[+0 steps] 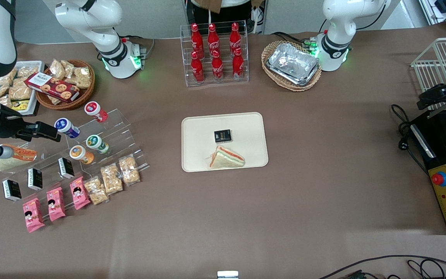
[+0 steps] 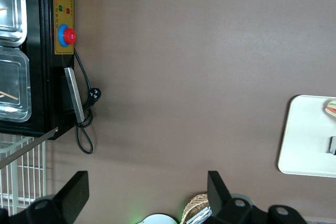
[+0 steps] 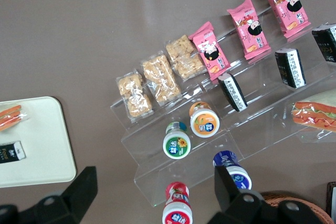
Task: Place green gum on tray
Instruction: 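Move the right gripper down over the green-labelled gum bottle on the rack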
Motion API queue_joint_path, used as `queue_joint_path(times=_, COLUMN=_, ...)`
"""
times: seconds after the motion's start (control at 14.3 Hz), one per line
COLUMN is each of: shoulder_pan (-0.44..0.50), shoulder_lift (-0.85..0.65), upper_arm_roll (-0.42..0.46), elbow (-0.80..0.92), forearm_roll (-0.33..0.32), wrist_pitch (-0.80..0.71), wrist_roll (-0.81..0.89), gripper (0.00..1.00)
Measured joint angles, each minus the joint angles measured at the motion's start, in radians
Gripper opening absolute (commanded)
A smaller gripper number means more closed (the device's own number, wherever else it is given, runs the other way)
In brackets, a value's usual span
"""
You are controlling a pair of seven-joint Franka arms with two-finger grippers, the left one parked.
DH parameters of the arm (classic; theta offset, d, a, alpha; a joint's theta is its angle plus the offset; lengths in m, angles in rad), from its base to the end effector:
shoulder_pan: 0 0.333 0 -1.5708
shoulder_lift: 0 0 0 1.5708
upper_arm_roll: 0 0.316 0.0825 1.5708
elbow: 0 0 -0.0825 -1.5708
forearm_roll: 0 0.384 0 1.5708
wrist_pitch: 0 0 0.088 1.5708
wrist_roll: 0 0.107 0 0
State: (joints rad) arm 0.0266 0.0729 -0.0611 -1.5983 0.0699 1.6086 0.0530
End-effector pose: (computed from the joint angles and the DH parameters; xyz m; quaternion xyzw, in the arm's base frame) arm 0.5767 -0.0115 0.5737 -0.9979 0.0461 0.0315 0.0323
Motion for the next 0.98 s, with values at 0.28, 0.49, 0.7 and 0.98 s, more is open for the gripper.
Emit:
queue_joint_path(times=0.28, shoulder_pan=0.0, shoulder_lift=0.0, upper_arm_roll=0.0, elbow=0.007, forearm_roll=0.0, wrist_pitch=0.0, wrist_roll=0.0, gripper=1.0)
queue_joint_path(times=0.49, shoulder_pan=0.0, shoulder_lift=0.0, upper_arm_roll=0.0, elbow=0.007, forearm_roll=0.0, wrist_pitch=0.0, wrist_roll=0.0, gripper=1.0)
queue_joint_path(times=0.7, shoulder_pan=0.0, shoulder_lift=-0.006, upper_arm_roll=0.0, elbow=0.007, forearm_roll=0.0, wrist_pitch=-0.042, wrist_roll=0.0, gripper=1.0)
queue_joint_path(times=0.98, shoulder_pan=0.0, shoulder_lift=-0.074, upper_arm_roll=0.002, elbow=-0.056, forearm_roll=0.0, wrist_pitch=-0.072, wrist_roll=0.001, gripper=1.0)
